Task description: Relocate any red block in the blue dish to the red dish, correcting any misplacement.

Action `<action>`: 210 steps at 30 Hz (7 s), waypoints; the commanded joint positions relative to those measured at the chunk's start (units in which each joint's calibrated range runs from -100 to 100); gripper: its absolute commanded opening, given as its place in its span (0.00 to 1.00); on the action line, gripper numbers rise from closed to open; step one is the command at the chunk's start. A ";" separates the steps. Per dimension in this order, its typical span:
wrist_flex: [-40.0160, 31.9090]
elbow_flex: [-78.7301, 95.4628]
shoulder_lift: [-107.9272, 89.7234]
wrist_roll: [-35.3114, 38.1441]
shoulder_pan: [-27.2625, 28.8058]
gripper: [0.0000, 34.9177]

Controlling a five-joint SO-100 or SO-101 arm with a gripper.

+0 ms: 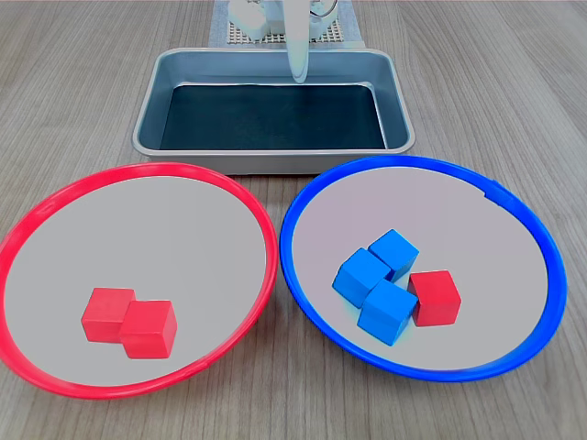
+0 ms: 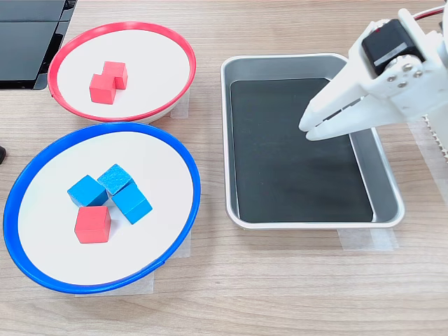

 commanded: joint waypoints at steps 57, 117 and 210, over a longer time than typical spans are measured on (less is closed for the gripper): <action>-11.58 -101.78 117.70 -1.76 -13.43 0.33; -18.35 -108.06 130.49 -10.21 -10.60 0.33; -17.69 -107.06 130.23 -18.90 -8.72 0.25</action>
